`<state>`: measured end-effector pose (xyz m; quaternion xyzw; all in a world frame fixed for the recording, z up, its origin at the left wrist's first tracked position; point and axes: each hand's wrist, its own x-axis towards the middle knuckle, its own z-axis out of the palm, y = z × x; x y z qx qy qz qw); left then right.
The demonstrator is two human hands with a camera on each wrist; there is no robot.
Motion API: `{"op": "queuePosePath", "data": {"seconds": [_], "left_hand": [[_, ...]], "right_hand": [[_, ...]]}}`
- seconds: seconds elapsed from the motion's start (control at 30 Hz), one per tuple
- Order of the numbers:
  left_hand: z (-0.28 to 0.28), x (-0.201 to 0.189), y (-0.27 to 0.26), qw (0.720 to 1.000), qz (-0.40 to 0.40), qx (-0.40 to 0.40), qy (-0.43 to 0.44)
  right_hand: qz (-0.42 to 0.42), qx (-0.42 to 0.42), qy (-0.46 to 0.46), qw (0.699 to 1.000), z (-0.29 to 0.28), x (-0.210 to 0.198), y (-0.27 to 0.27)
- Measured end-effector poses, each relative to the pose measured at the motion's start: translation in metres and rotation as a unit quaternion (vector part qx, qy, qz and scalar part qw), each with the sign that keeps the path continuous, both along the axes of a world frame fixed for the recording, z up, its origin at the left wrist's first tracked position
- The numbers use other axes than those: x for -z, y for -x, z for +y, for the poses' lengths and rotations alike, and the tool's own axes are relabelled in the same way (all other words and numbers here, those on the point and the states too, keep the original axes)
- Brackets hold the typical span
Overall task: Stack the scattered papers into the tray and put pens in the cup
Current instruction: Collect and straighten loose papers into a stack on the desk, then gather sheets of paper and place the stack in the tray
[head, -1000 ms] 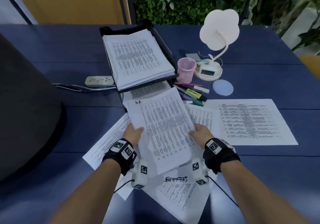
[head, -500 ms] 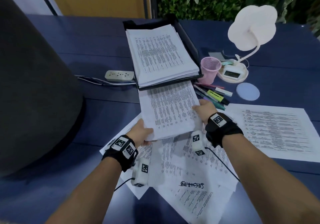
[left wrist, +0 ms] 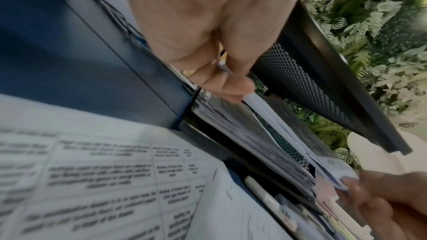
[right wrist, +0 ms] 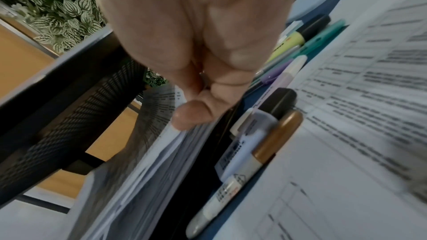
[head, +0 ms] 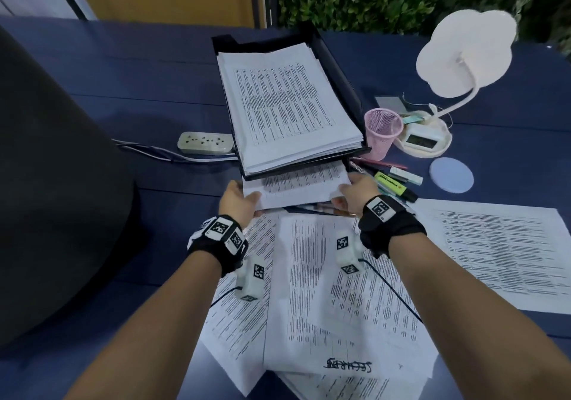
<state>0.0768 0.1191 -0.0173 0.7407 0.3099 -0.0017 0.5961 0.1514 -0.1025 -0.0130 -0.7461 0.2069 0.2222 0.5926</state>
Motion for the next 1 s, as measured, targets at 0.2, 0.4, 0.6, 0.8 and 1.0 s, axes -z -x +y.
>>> {"op": "queuePosePath", "data": {"seconds": [0.2, 0.4, 0.6, 0.8, 1.0], "left_hand": [[0.004, -0.002, -0.018, 0.992, -0.048, 0.000, -0.113], [0.006, 0.004, -0.020, 0.957, 0.056, 0.075, -0.275], [0.009, 0.009, -0.012, 0.911, 0.116, 0.206, -0.338], [-0.005, 0.005, 0.012, 0.934, 0.087, 0.174, -0.301], [-0.035, 0.012, 0.046, 0.922, 0.090, 0.220, -0.305]], "right_hand": [[-0.041, 0.044, 0.036, 0.998, 0.012, 0.010, -0.030], [-0.061, -0.006, 0.122, 0.991, 0.011, 0.023, -0.046], [-0.067, -0.023, 0.127, 0.989, 0.002, 0.027, -0.043], [-0.112, 0.001, 0.178, 0.978, -0.027, 0.021, 0.005], [-0.070, 0.020, 0.265, 0.962, -0.085, 0.023, 0.065]]}}
